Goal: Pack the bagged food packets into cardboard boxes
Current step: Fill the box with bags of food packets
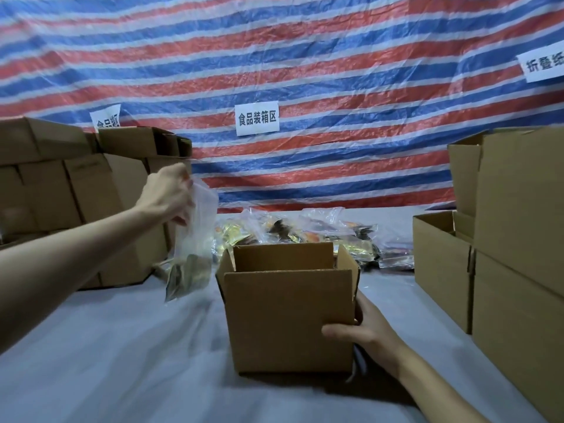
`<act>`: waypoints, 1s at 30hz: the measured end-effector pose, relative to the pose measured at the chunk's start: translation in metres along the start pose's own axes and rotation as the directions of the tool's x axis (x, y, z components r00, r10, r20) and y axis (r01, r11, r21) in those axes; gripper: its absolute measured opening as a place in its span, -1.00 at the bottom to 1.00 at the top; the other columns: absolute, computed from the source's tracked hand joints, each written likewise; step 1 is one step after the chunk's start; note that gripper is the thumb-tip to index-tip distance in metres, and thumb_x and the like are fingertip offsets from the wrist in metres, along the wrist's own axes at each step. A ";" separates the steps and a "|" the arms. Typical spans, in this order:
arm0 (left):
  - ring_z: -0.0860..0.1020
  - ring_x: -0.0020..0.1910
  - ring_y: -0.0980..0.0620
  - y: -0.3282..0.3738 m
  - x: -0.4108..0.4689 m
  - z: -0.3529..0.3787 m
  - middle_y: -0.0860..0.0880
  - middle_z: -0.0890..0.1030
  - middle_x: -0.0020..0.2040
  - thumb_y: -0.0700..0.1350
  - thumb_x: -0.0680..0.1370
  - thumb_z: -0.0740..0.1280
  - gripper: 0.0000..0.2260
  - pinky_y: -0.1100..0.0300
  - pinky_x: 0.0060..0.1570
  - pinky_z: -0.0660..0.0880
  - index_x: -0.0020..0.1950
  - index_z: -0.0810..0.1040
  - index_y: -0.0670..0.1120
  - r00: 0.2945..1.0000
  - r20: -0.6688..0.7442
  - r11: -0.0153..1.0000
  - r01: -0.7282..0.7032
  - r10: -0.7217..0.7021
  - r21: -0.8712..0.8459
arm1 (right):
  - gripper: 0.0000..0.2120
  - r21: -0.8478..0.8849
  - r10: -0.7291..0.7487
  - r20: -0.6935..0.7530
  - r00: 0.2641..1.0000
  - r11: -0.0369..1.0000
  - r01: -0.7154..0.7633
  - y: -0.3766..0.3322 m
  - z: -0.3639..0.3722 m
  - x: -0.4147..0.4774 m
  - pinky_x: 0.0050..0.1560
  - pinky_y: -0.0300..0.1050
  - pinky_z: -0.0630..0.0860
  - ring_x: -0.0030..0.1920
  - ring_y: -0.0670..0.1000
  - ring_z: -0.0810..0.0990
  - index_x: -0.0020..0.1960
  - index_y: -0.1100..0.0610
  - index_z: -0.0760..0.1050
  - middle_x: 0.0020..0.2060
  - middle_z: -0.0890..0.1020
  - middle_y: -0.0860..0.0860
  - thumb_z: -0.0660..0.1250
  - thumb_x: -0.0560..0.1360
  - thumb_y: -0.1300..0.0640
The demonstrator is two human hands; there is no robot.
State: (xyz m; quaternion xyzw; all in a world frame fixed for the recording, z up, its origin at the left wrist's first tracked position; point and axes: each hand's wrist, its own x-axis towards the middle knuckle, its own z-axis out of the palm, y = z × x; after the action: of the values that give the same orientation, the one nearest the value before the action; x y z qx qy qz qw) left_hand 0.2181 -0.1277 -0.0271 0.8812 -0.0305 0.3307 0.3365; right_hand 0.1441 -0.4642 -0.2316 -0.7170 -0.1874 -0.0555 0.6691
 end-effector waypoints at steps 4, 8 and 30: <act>0.70 -0.41 -0.08 0.019 0.008 -0.021 -0.23 0.63 -0.07 -0.13 0.72 0.21 -0.91 0.04 -0.50 0.62 0.09 0.50 -0.09 0.994 -0.086 0.949 0.045 -0.075 -0.312 | -0.17 -0.037 0.022 0.008 1.000 0.999 -0.022 -0.005 0.001 -0.002 0.10 -0.14 0.60 0.17 -0.02 0.65 0.34 -0.04 0.48 0.15 0.69 -0.06 0.65 0.10 -0.08; 0.71 -0.30 -0.18 0.056 0.003 -0.034 -0.24 0.64 -0.04 -0.14 0.73 0.17 -0.93 -0.10 -0.40 0.66 0.14 0.43 -0.08 0.991 -0.108 0.848 0.011 -0.081 -0.529 | -0.13 -0.031 0.058 0.022 0.998 0.998 -0.058 -0.010 0.001 -0.002 0.07 -0.16 0.60 0.17 -0.05 0.65 0.35 -0.06 0.46 0.15 0.69 -0.08 0.65 0.08 -0.09; 0.71 -0.29 -0.29 0.147 -0.043 0.013 -0.27 0.67 -0.11 -0.18 0.74 0.12 -0.86 -0.05 -0.38 0.67 -0.01 0.35 -0.11 0.990 0.114 0.469 0.141 -0.086 -0.872 | -0.20 -0.014 0.029 0.030 0.999 0.999 -0.029 -0.007 -0.001 -0.004 0.06 -0.18 0.59 0.16 -0.02 0.66 0.32 0.05 0.49 0.12 0.70 -0.01 0.62 0.11 -0.02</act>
State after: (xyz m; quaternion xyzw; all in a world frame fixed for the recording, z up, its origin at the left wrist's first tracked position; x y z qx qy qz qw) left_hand 0.1514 -0.2565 0.0245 0.5938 -0.1456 0.2217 0.7596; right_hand 0.1383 -0.4656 -0.2259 -0.7249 -0.1870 -0.0362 0.6620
